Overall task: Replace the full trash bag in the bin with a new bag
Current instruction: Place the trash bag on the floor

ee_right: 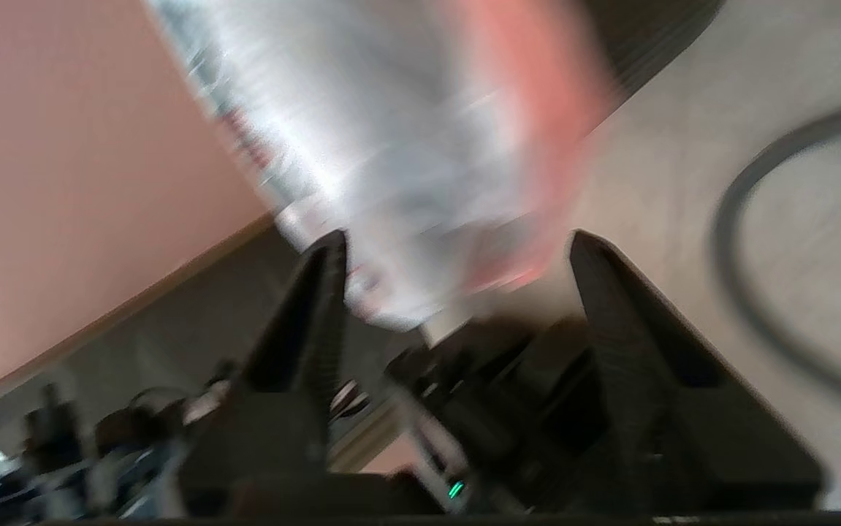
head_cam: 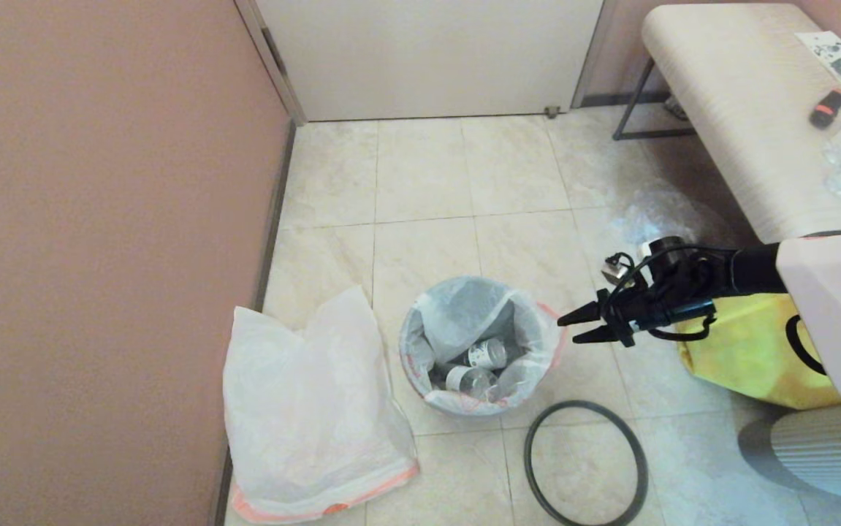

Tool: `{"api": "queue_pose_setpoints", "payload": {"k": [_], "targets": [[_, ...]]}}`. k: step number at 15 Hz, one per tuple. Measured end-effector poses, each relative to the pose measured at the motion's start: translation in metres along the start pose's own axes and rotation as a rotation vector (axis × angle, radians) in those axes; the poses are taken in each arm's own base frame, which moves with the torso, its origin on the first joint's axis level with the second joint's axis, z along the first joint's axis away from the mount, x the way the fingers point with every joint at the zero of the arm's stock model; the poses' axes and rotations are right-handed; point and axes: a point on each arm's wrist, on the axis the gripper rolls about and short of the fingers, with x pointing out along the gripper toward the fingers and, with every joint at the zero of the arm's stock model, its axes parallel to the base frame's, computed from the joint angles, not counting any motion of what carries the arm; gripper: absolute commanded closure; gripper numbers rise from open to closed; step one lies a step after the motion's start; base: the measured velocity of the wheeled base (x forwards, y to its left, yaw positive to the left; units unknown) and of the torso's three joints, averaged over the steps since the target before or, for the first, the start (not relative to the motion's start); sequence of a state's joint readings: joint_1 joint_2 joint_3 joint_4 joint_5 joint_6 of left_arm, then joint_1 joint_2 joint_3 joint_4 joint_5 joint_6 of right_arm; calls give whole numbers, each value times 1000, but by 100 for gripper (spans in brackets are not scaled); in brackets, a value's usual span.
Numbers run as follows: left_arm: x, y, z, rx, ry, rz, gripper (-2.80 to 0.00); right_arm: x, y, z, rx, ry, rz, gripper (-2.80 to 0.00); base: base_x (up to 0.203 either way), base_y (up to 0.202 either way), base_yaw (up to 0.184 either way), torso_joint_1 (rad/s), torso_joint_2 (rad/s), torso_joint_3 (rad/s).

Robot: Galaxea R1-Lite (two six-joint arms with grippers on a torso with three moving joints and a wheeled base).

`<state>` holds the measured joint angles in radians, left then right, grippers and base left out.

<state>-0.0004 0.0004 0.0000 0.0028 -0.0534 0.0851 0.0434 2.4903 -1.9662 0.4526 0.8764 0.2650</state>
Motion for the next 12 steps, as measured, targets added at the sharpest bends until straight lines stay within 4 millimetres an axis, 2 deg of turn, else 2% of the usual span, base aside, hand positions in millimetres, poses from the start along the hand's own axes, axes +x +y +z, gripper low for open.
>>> {"api": "queue_pose_setpoints", "payload": {"k": [3,6,12], "targets": [[0,0,0,0,0,1,0,17,-17,3,-45,-24,25,-280,0,0,0,0,0,0],[0,0,0,0,0,0,0,21,-29,5,-66,-36,75,-280,0,0,0,0,0,0],[0,0,0,0,0,0,0,42,-25,14,-90,-93,169,-280,0,0,0,0,0,0]]}}
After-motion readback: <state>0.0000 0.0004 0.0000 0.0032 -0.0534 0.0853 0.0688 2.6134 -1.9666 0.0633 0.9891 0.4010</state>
